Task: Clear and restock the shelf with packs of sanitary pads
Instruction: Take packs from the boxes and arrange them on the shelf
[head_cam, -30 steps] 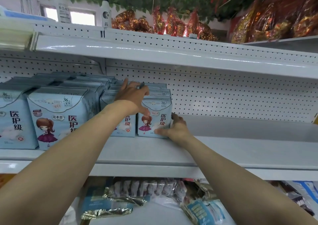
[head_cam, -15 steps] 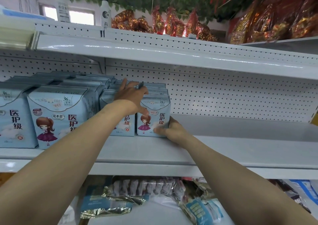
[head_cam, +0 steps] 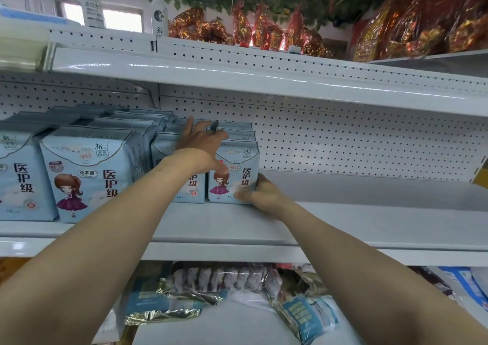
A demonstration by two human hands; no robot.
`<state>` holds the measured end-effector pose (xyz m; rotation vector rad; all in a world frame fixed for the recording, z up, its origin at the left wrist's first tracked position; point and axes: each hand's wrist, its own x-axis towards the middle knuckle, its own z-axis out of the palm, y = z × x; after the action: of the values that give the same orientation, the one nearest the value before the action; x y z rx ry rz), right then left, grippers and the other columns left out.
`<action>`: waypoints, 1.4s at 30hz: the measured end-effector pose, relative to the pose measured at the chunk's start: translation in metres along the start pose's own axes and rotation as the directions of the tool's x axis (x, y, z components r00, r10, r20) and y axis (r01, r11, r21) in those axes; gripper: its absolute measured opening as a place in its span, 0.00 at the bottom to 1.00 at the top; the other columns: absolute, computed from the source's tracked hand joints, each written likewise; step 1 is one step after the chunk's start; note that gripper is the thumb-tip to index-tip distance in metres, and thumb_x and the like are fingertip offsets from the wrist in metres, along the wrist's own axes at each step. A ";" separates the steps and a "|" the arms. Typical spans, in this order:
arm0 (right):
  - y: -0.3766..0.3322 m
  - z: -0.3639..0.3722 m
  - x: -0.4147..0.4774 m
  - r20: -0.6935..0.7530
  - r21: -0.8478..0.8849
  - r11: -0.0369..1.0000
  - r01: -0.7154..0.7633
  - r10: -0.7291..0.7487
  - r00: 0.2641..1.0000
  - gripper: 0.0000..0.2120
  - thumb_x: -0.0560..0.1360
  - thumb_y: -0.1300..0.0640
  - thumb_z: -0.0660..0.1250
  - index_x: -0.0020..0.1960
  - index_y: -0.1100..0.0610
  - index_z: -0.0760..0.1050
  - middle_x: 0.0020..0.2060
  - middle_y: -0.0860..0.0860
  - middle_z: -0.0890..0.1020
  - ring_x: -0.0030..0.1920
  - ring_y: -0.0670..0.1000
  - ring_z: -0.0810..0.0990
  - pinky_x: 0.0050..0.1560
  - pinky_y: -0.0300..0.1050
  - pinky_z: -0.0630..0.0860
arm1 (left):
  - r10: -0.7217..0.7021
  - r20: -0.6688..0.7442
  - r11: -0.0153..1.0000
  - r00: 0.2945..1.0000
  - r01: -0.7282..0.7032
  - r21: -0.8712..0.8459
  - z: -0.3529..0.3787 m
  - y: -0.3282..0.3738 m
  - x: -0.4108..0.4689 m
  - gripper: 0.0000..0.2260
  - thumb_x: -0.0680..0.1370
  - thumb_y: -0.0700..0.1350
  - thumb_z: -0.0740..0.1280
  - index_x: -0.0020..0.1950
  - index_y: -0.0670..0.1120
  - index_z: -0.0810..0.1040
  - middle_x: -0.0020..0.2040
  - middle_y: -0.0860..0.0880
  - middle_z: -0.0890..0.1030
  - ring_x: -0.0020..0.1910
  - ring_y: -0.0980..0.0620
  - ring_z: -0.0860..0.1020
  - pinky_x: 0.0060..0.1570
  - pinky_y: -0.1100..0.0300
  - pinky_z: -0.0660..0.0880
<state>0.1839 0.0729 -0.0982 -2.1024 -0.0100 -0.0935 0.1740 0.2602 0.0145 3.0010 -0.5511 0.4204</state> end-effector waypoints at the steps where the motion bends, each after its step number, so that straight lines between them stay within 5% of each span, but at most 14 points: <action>1: -0.001 -0.001 -0.002 -0.006 -0.007 1.000 -0.002 0.002 1.000 0.30 0.72 0.54 0.77 0.70 0.52 0.69 0.62 0.47 0.80 0.64 0.51 0.77 0.61 0.42 0.72 | 0.000 -0.003 1.000 1.000 0.000 0.005 0.001 0.000 0.002 0.41 0.72 0.60 0.74 0.79 0.54 0.59 0.81 0.48 0.57 0.80 0.45 0.44 0.76 0.48 0.36; 10: -0.008 -0.048 -0.036 -0.108 -0.217 0.976 -0.014 -0.009 0.994 0.45 0.72 0.49 0.78 0.81 0.55 0.56 0.76 0.55 0.67 0.75 0.56 0.67 0.72 0.48 0.67 | 0.011 -0.121 1.000 0.993 -0.014 -0.022 0.000 0.016 0.005 0.42 0.71 0.61 0.75 0.79 0.56 0.58 0.80 0.50 0.59 0.80 0.47 0.49 0.78 0.45 0.40; 17: -0.012 -0.136 -0.105 -0.223 -0.517 0.855 0.044 -0.183 0.957 0.40 0.72 0.50 0.78 0.78 0.51 0.62 0.71 0.56 0.71 0.69 0.57 0.71 0.63 0.47 0.70 | 0.055 -0.252 0.977 0.966 -0.105 -0.188 -0.014 0.100 -0.026 0.36 0.73 0.48 0.76 0.78 0.49 0.64 0.73 0.43 0.69 0.73 0.42 0.62 0.67 0.47 0.69; 24: 0.011 -0.228 -0.210 -0.299 -0.646 0.763 -0.014 -0.237 0.924 0.36 0.74 0.48 0.75 0.77 0.51 0.63 0.71 0.55 0.71 0.69 0.57 0.70 0.64 0.50 0.71 | 0.080 -0.200 0.961 0.977 -0.129 -0.246 -0.012 0.219 -0.077 0.33 0.76 0.50 0.74 0.77 0.49 0.64 0.73 0.46 0.66 0.73 0.44 0.62 0.64 0.45 0.70; 42: 0.159 -0.383 -0.451 -0.419 -0.583 0.794 -0.172 -0.113 0.901 0.32 0.79 0.41 0.66 0.76 0.56 0.64 0.69 0.58 0.73 0.70 0.59 0.70 0.66 0.53 0.71 | 0.147 -0.085 0.917 0.985 -0.168 -0.362 0.046 0.499 -0.226 0.27 0.81 0.61 0.59 0.75 0.46 0.65 0.71 0.44 0.68 0.71 0.42 0.64 0.64 0.43 0.72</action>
<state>-0.2829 -0.3235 -0.0733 -2.6826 0.3746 -0.6267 -0.1952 -0.1339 -0.0868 2.5878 -0.7749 0.3617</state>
